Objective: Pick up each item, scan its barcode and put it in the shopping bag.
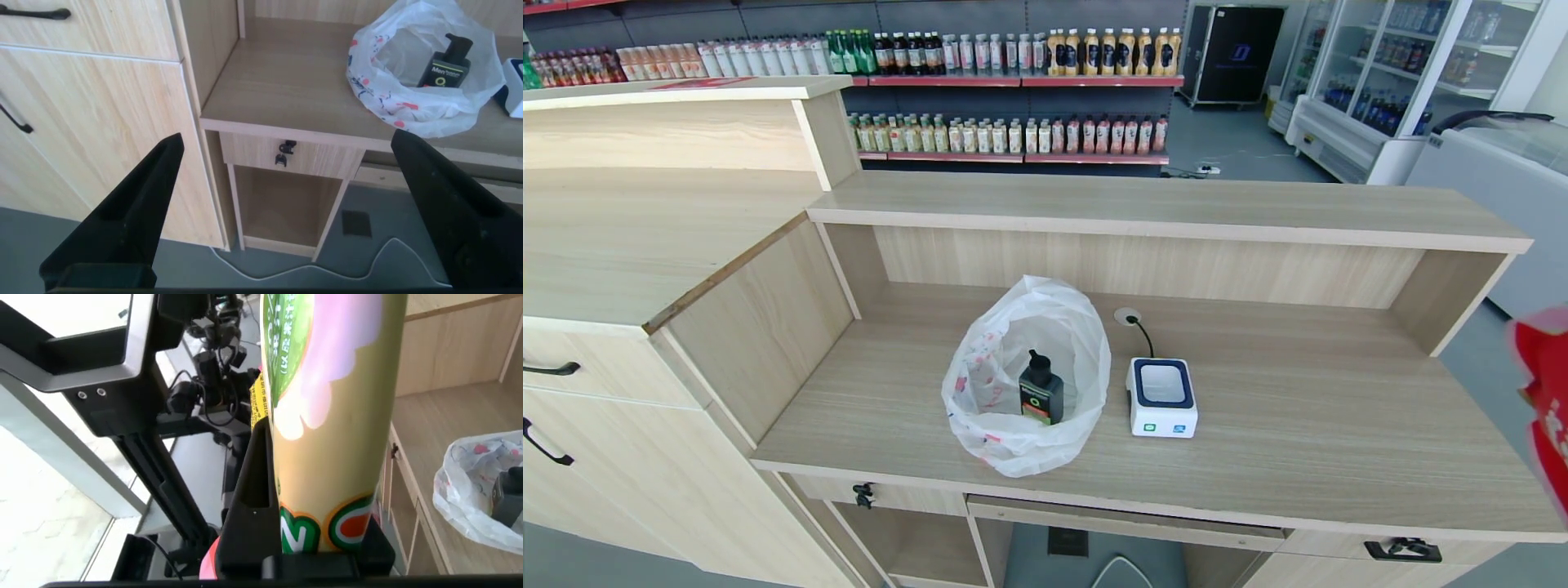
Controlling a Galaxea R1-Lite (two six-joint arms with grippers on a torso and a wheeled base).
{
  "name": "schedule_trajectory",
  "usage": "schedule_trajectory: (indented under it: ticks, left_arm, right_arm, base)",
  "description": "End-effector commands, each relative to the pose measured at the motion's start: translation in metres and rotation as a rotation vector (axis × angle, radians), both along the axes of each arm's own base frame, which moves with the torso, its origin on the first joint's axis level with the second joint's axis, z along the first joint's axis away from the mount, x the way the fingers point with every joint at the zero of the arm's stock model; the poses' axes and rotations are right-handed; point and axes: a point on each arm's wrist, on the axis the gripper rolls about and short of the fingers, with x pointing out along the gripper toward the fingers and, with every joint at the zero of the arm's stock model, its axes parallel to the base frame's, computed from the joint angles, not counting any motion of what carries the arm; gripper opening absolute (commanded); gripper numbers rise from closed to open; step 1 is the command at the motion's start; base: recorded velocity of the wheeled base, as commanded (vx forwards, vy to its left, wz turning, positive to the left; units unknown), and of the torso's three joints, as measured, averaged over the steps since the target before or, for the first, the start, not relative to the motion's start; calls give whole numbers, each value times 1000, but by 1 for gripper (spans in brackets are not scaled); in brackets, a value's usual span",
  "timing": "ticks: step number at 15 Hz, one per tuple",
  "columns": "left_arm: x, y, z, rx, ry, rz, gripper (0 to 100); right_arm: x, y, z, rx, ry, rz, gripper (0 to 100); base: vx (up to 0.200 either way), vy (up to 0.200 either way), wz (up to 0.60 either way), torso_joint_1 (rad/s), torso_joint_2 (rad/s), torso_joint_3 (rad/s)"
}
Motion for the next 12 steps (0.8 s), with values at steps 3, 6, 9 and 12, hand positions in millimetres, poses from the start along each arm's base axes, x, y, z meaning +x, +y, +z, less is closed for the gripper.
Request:
schedule_trajectory:
  ticks: [3, 6, 9, 12]
  left_arm:
    - [0, 0, 0, -1, 0, 1, 100]
    - [0, 0, 0, -1, 0, 1, 100]
    - [0, 0, 0, -1, 0, 1, 100]
    - [0, 0, 0, -1, 0, 1, 100]
  right_arm:
    - [-5, -1, 1, 1, -12, -8, 0]
    - [-7, -1, 1, 1, -18, -10, 0]
    - [-9, -2, -2, 1, -18, -8, 0]
    - [-11, -4, -1, 0, -34, -34, 0]
  base:
    - [0, 0, 0, 0, 0, 0]
    - [0, 0, 0, 0, 0, 0]
    - [0, 0, 0, 0, 0, 0]
    - [0, 0, 0, 0, 0, 0]
